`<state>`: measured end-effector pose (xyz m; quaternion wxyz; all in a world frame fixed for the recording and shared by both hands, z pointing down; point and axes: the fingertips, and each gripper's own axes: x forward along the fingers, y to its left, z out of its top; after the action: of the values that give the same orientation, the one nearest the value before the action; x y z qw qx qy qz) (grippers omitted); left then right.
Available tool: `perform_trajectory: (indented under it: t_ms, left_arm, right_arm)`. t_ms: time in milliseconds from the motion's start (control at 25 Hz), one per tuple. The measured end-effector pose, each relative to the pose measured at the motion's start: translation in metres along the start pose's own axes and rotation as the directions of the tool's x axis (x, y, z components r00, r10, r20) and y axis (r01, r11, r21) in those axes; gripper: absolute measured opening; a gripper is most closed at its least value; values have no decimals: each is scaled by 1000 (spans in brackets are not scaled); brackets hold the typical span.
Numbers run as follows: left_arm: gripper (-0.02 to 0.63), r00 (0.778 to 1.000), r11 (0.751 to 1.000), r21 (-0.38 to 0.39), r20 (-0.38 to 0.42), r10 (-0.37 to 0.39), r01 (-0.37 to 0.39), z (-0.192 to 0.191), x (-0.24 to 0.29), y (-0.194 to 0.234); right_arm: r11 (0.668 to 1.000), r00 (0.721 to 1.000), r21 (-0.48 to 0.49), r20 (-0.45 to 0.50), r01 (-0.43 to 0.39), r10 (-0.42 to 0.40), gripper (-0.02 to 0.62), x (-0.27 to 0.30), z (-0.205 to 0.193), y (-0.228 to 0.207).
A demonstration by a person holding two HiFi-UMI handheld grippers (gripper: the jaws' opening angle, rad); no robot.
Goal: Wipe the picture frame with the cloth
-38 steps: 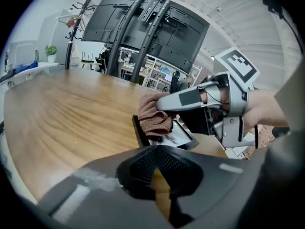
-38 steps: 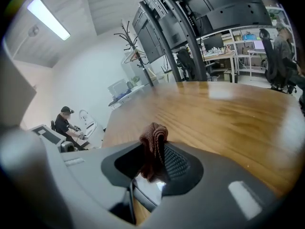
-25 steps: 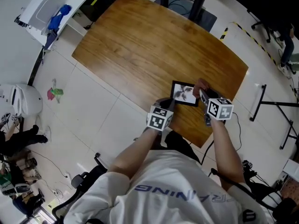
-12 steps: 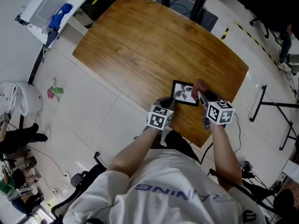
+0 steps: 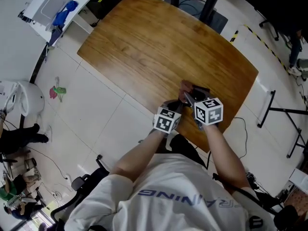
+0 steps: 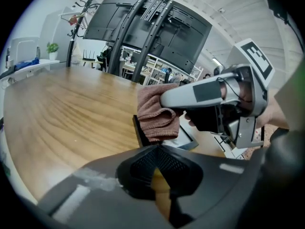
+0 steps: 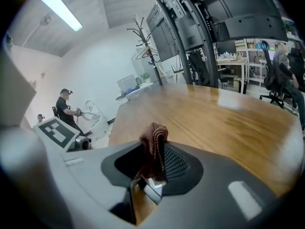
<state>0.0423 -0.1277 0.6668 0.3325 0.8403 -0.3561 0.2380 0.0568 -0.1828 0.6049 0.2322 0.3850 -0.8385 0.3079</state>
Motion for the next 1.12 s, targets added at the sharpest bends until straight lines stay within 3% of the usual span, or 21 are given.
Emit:
perform_trajectory:
  t_ms: [360,1120]
  left_arm:
    - [3,1000,1000,1,0,1,-1,-1,0,0]
    - [3,1000,1000,-8,4,13,-13,0,-1,4]
  right_arm:
    - [996,997,-87,-72,32,-38,112,14,-15,0]
    - [984,982,4,-73,176,-176,114,-43,-40,-69]
